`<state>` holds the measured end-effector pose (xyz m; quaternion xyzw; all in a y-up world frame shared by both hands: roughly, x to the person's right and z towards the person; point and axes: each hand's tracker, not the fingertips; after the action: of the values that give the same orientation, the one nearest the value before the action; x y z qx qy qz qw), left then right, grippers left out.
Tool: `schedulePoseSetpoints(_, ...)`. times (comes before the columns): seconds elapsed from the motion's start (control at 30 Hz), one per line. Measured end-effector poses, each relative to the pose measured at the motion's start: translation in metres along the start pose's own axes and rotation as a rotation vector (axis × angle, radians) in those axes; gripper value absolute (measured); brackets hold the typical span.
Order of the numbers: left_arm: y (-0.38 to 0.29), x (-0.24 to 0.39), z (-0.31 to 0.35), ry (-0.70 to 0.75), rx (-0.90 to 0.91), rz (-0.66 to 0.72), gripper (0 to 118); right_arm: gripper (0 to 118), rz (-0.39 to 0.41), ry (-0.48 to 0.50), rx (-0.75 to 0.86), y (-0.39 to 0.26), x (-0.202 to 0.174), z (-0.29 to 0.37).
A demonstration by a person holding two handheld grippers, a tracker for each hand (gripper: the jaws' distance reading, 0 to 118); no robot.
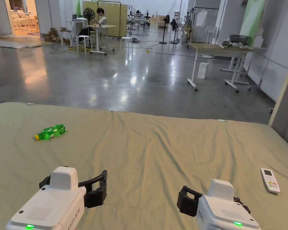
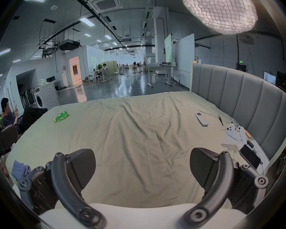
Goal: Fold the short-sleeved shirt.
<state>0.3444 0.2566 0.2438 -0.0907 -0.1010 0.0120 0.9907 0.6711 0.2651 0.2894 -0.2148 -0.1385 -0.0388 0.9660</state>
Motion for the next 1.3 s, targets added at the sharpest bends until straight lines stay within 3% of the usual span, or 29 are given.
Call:
schedulePoseSetpoints(0.43,-0.009,0.002,0.002,0.005,-0.023,-0.007,98,115,-0.01,-0.003,-0.01,0.005,0.006,0.001)
schedulePoseSetpoints(0.67,-0.009,0.001,0.001,0.012,-0.027,0.01,98,115,-0.055,0.003,-0.038,0.005,0.009,-0.001)
schedulePoseSetpoints(0.9,-0.007,0.001,0.003,0.026,-0.02,0.024,98,115,-0.122,0.115,0.042,0.004,0.022,-0.002)
schedulePoseSetpoints(1.0,-0.007,0.001,0.004,0.026,-0.022,0.017,98,115,-0.074,0.125,0.109,0.002,0.021,0.001)
schedulePoseSetpoints(1.2,-0.006,0.001,0.003,0.049,-0.01,-0.009,98,115,0.021,0.028,0.162,0.003,0.01,0.007)
schedulePoseSetpoints(1.3,-0.005,0.004,0.004,0.052,0.0,-0.014,98,115,0.031,0.018,0.169,0.002,0.01,0.006)
